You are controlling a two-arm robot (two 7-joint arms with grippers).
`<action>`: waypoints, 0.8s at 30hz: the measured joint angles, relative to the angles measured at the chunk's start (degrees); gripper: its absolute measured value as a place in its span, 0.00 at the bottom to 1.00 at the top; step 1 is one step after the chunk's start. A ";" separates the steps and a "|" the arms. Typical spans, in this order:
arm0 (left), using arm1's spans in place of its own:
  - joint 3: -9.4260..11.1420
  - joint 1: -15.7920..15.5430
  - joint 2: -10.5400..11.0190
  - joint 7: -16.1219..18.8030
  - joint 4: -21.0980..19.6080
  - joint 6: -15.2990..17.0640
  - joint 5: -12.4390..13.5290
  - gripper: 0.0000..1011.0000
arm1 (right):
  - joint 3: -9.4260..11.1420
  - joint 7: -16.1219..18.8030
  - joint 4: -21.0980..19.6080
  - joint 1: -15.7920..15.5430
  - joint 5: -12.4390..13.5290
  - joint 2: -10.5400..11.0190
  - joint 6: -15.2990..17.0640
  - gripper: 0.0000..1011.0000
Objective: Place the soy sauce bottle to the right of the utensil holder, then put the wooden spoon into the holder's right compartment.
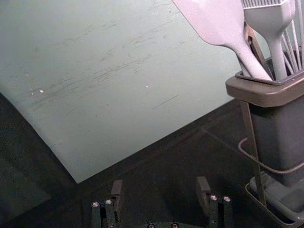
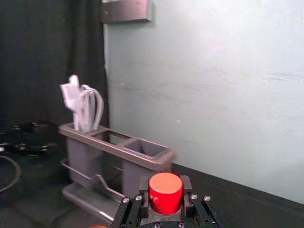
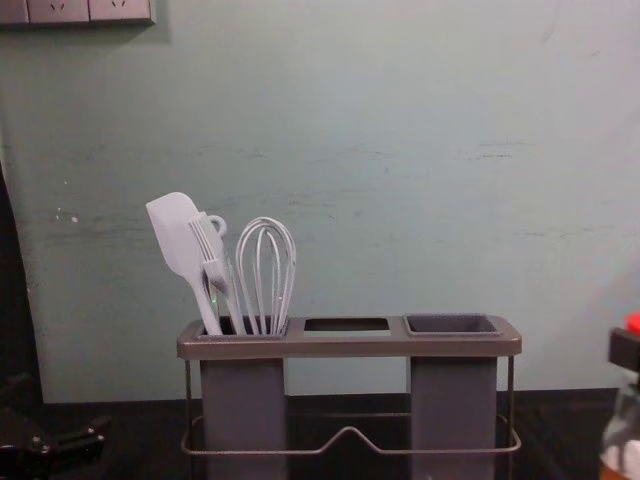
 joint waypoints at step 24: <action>0.00 0.00 0.00 0.00 0.00 0.00 0.00 0.99 | -1.72 2.78 12.33 15.47 2.64 -2.02 6.04 0.39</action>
